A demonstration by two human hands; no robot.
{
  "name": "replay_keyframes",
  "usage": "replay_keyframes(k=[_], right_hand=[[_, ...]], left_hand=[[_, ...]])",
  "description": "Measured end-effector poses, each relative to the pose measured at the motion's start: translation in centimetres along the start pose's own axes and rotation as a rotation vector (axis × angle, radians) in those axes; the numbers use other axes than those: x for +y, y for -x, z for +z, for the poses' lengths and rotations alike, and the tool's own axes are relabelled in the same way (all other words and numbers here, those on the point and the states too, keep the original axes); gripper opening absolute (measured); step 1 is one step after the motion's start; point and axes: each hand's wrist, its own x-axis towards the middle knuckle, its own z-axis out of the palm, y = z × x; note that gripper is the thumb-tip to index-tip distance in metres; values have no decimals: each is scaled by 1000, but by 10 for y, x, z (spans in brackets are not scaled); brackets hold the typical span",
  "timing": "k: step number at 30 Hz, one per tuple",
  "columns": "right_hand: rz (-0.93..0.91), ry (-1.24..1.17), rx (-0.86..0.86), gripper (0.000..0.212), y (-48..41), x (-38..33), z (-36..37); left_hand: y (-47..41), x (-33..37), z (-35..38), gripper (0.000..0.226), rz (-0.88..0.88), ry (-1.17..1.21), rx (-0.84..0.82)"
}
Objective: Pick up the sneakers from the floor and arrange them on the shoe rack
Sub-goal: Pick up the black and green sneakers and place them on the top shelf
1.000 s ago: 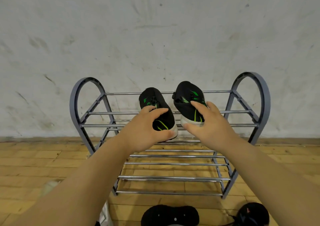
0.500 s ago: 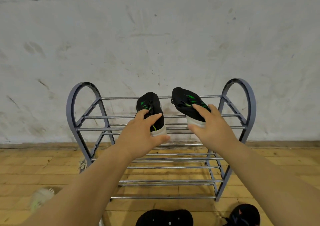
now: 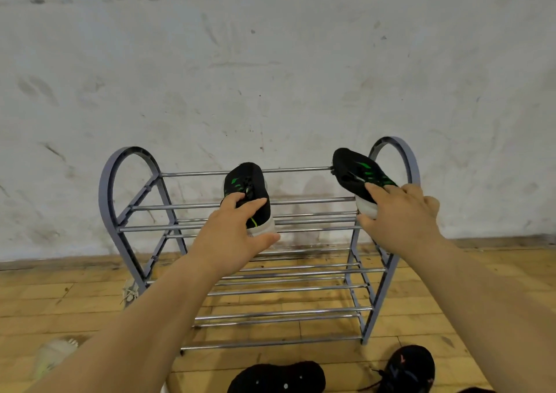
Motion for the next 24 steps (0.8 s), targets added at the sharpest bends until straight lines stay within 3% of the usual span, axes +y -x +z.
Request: replay_keyframes(k=[7,12,18,24], right_hand=[[-67,-173,-125,70,5,10,-3],[-112,-298,-71,67,9,18,1],[-140,-377,-38,58,13,30,2],[-136,-385,-43,49,14,33,-2]], left_hand=[[-11,24,21,72,28,162,104],[-42,68,47,72,109,173,105],[-74,91,77,80,151,78,-84],[-76,82,67,74,163,267,-200]])
